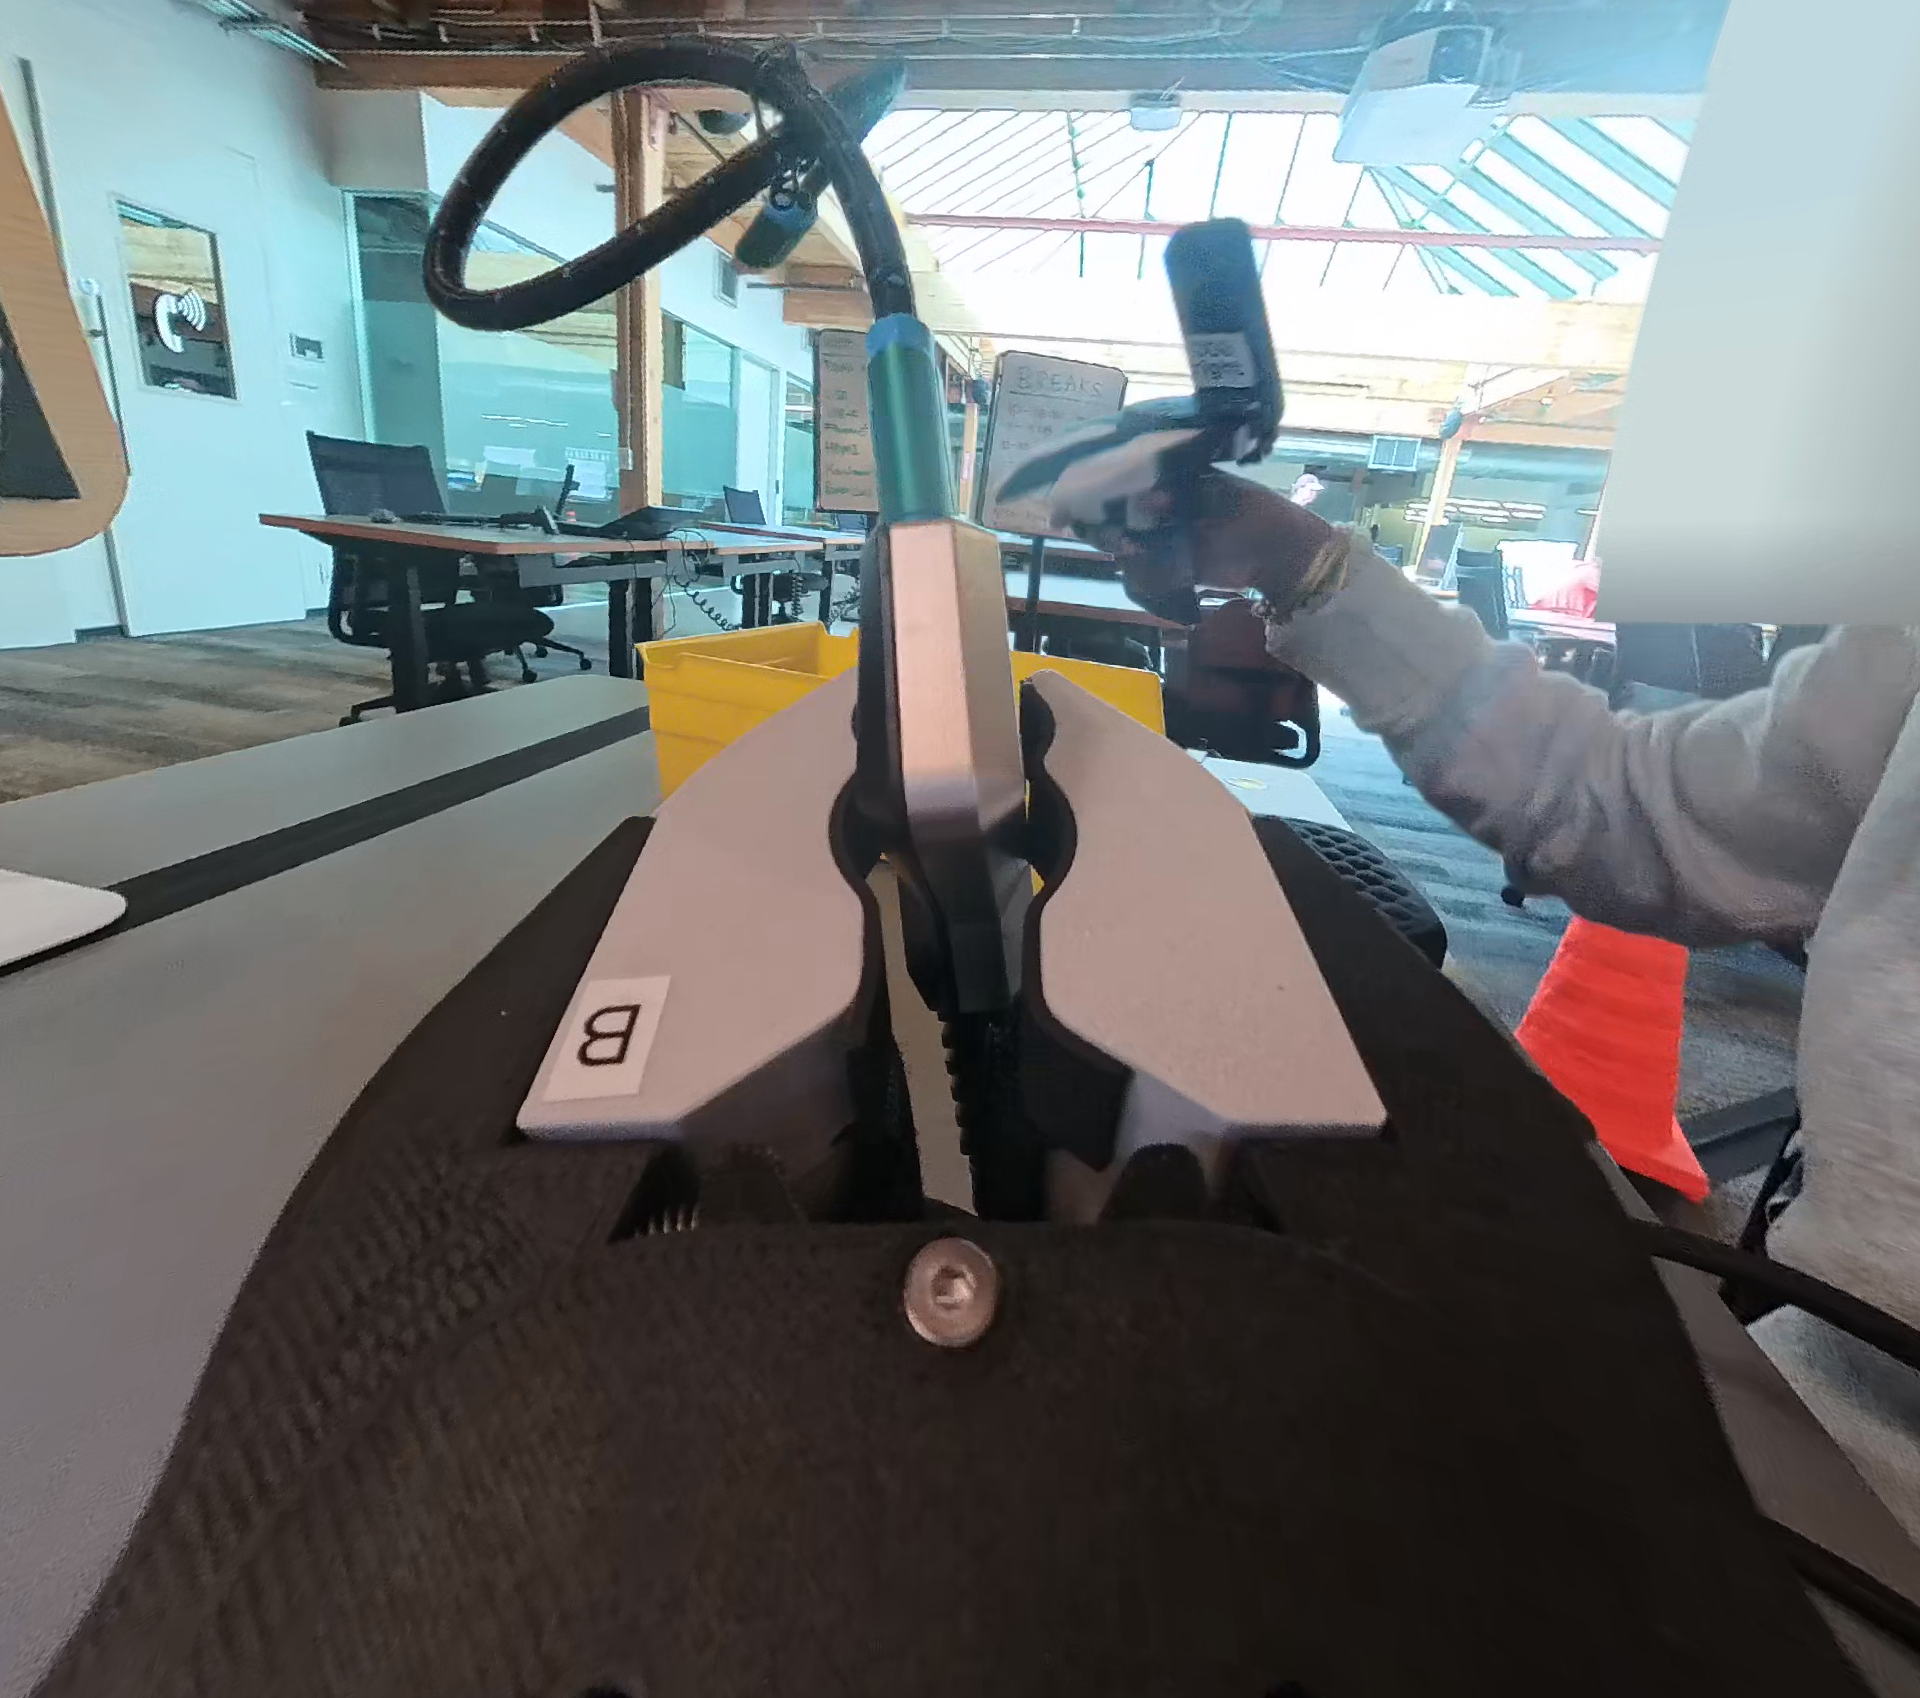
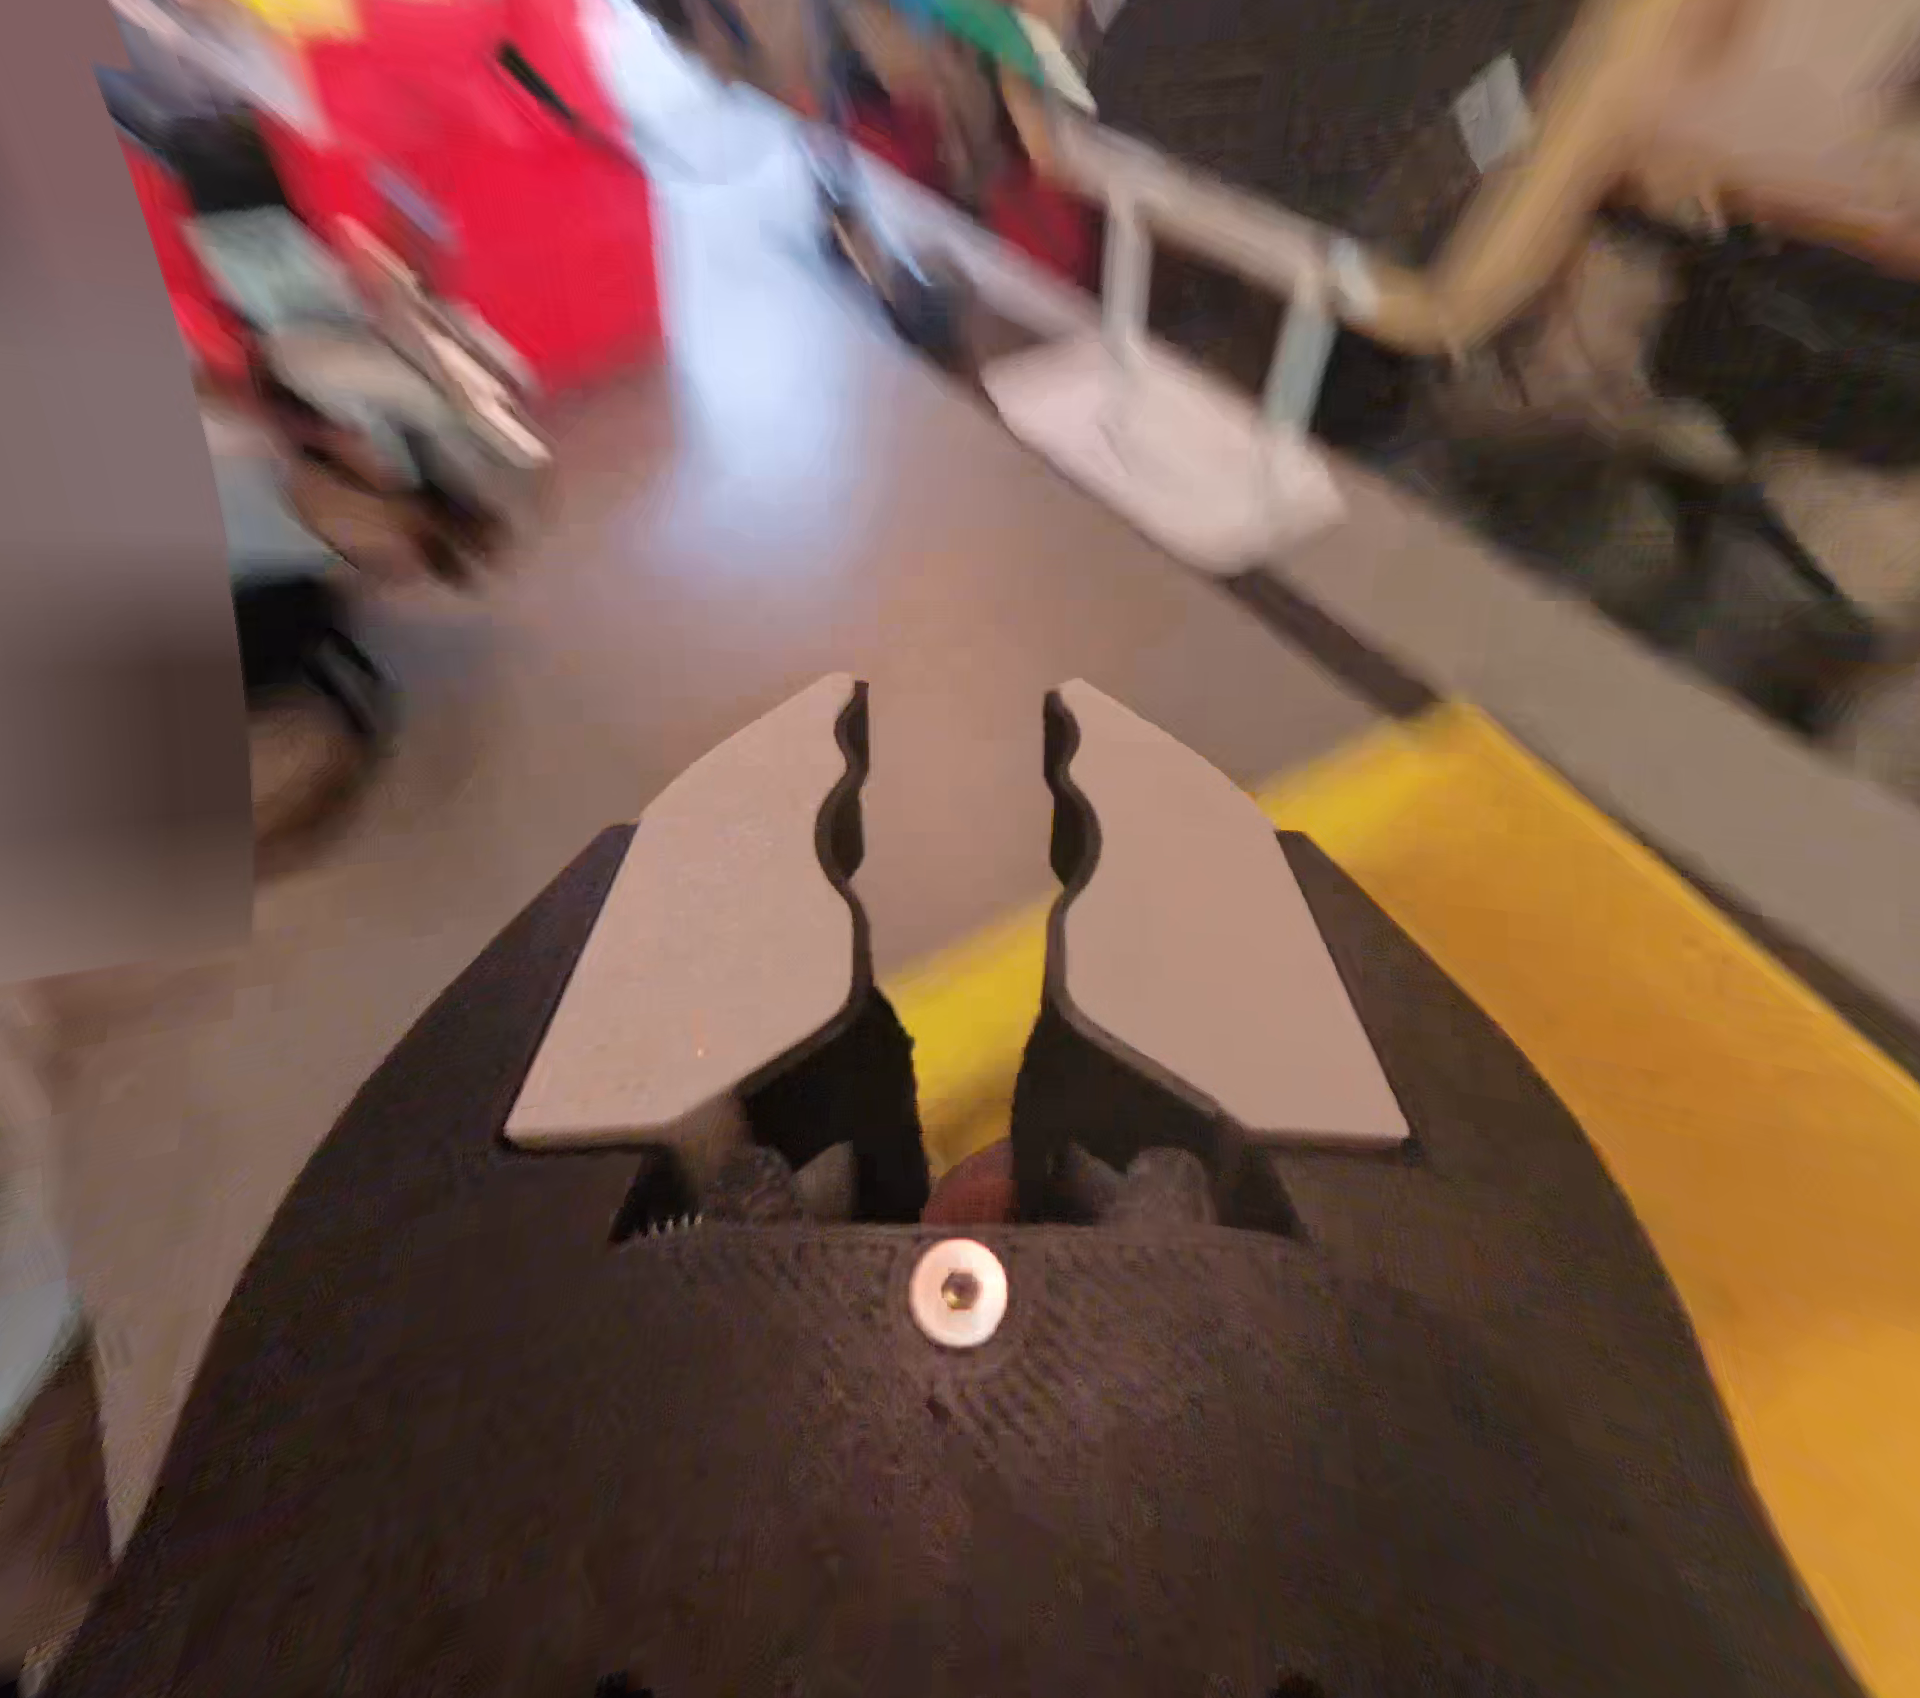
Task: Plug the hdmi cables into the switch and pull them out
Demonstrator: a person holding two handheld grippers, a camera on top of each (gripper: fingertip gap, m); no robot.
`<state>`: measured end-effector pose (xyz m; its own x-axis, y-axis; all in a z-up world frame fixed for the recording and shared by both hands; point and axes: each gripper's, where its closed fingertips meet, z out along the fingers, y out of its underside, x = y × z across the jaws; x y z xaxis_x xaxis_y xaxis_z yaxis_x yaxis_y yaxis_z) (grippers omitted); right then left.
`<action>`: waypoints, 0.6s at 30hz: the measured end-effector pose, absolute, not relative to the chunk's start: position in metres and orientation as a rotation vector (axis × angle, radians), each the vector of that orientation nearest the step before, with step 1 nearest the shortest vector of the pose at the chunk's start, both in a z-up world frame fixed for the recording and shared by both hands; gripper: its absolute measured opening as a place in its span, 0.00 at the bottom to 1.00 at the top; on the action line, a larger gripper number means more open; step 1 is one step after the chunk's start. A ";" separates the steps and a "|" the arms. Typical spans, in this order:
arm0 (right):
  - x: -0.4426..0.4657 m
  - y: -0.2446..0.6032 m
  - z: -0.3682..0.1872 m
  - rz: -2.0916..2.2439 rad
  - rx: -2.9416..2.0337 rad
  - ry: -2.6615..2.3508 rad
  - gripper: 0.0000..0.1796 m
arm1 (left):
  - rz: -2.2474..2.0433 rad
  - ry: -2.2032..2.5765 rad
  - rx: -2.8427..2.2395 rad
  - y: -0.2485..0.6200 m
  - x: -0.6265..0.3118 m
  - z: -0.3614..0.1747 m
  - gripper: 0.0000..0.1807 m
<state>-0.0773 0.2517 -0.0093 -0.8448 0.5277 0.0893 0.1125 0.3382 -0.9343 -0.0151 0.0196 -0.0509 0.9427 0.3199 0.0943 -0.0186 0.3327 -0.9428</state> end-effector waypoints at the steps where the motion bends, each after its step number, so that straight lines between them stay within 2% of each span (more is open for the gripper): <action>1: -0.062 0.221 0.010 1.728 -0.450 -2.157 0.21 | 0.225 -0.289 -1.211 0.019 -0.015 -0.050 0.12; 4: -0.022 0.137 0.024 2.084 -0.199 -2.158 0.27 | 0.223 -0.283 -1.195 0.016 -0.014 -0.047 0.12; 9: 0.003 0.034 -0.004 2.301 -0.068 -2.380 0.20 | 0.082 -0.220 -1.218 0.024 0.005 -0.048 0.12; 12: 0.009 0.008 -0.018 2.334 -0.031 -2.452 0.19 | 0.055 -0.203 -1.262 0.034 0.011 -0.055 0.12; 18: 0.005 -0.001 -0.029 2.426 -0.109 -2.296 0.07 | -0.009 -0.214 -1.312 0.043 0.015 -0.066 0.12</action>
